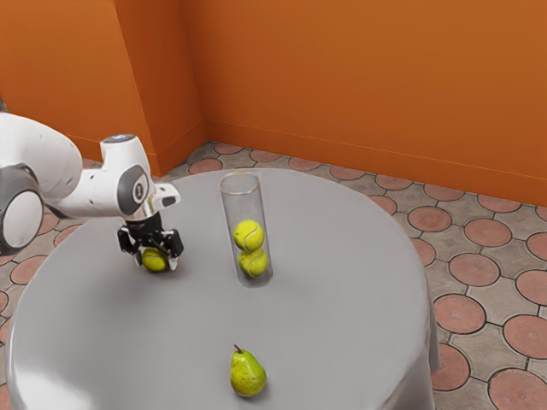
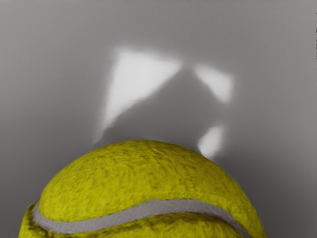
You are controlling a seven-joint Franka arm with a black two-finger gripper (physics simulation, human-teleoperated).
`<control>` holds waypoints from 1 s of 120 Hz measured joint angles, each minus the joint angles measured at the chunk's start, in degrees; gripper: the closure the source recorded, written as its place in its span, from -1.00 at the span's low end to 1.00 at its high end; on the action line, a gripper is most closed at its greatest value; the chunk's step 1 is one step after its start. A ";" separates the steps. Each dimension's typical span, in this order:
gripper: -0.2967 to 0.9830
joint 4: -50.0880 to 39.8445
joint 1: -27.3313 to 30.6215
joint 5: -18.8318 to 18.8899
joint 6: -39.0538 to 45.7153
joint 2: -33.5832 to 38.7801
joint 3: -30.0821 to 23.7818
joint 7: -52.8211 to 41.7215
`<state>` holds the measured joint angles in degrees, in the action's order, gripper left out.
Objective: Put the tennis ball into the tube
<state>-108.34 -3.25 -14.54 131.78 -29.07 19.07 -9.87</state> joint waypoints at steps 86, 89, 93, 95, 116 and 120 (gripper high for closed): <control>0.24 12.02 -1.73 2.06 -9.46 8.92 -0.27 0.93; 0.29 14.07 -1.75 2.19 -11.32 9.09 -0.45 1.07; 0.34 16.95 -2.04 2.36 -13.83 9.22 -0.69 1.25; 0.36 18.33 -2.17 2.41 -15.03 9.27 -1.08 1.35; 0.35 24.87 -4.34 3.61 -24.57 10.63 -4.63 2.88; 0.34 25.84 -5.20 4.04 -25.92 11.04 -4.98 3.26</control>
<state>-82.50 -8.45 -10.50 105.86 -18.03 14.09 -6.62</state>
